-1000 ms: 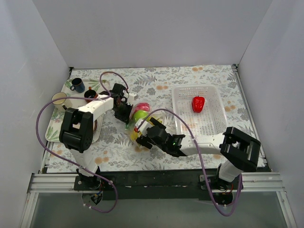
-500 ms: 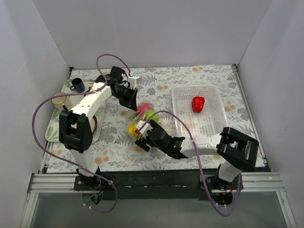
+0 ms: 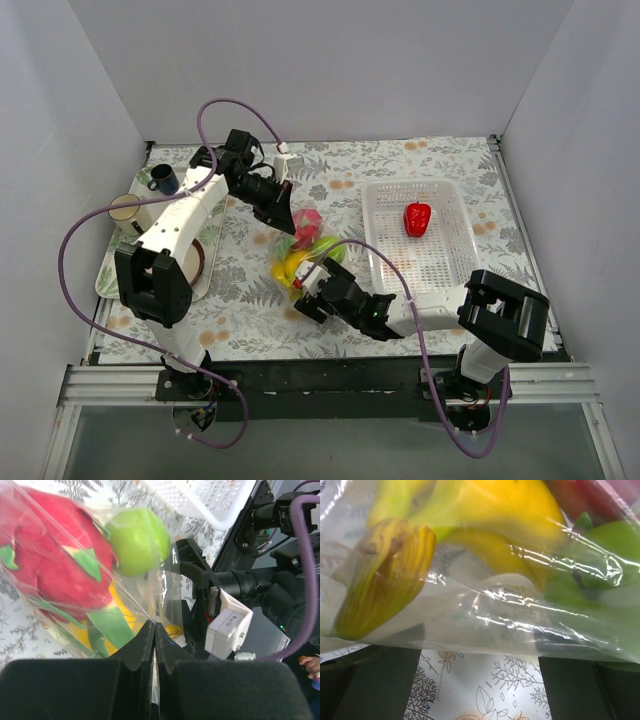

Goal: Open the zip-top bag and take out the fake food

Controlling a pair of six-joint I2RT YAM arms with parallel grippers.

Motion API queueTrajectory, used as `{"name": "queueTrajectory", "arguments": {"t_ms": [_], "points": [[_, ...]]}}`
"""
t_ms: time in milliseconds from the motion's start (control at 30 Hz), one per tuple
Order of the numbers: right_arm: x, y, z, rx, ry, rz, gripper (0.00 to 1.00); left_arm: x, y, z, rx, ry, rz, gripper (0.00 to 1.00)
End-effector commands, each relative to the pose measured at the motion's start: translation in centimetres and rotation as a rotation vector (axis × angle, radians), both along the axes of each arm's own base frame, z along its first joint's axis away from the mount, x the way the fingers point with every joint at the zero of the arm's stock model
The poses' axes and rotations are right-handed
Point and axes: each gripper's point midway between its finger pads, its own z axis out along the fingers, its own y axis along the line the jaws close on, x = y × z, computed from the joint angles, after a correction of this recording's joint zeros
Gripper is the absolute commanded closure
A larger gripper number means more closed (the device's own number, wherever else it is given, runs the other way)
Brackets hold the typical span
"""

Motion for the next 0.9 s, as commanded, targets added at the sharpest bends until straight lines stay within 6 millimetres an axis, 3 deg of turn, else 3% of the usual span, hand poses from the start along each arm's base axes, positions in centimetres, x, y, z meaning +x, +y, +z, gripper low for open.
{"name": "queueTrajectory", "arguments": {"t_ms": [0,100,167,200,267,500,567,600,633,700,733,767,800,833,867], "points": [[1.5,-0.6,2.7,0.077,-0.082,-0.075,0.03,-1.2,-0.8,6.0,-0.122,-0.151,-0.052,1.0],[1.4,-1.2,2.4,0.067,-0.076,-0.091,0.03,0.0,0.2,3.7,-0.024,-0.178,-0.002,1.0],[1.2,-1.8,2.0,0.058,-0.07,-0.097,0.03,0.4,0.6,3.5,-0.005,-0.214,0.016,1.0],[1.2,-2.1,1.9,0.059,-0.068,-0.105,0.03,1.5,0.8,3.8,0.008,-0.281,0.041,1.0],[1.0,-2.5,1.6,0.054,-0.065,-0.112,0.03,1.6,0.9,4.6,0.0,-0.335,0.052,1.0],[0.7,-3.7,0.8,0.034,-0.049,-0.131,0.03,-0.9,-1.5,10.3,-0.113,-0.337,-0.044,1.0],[0.6,-4.0,0.8,0.038,-0.045,-0.138,0.03,-1.6,-1.5,10.9,-0.121,-0.356,-0.053,1.0],[0.5,-4.0,0.9,0.041,-0.044,-0.137,0.03,-0.4,-1.5,10.6,-0.107,-0.406,-0.024,1.0],[0.5,-4.4,0.6,0.035,-0.043,-0.142,0.03,-0.3,-1.0,7.8,-0.057,-0.368,-0.011,1.0],[0.4,-4.5,0.7,0.037,-0.043,-0.144,0.03,0.3,-0.3,4.8,0.012,-0.344,0.003,1.0],[0.5,-4.7,0.8,0.037,-0.044,-0.151,0.03,0.1,0.5,1.7,0.074,-0.309,0.001,1.0],[0.3,-4.9,0.9,0.041,-0.044,-0.15,0.03,0.4,1.0,-0.1,0.113,-0.3,0.02,1.0],[0.4,-5.0,1.0,0.044,-0.047,-0.152,0.03,1.9,1.8,-1.0,0.18,-0.353,0.059,1.0],[0.3,-5.1,1.1,0.047,-0.048,-0.152,0.03,1.6,1.5,-1.0,0.187,-0.33,0.067,1.0],[0.3,-5.3,1.4,0.047,-0.048,-0.152,0.03,2.2,-0.3,5.5,0.08,-0.429,0.055,1.0]]}}
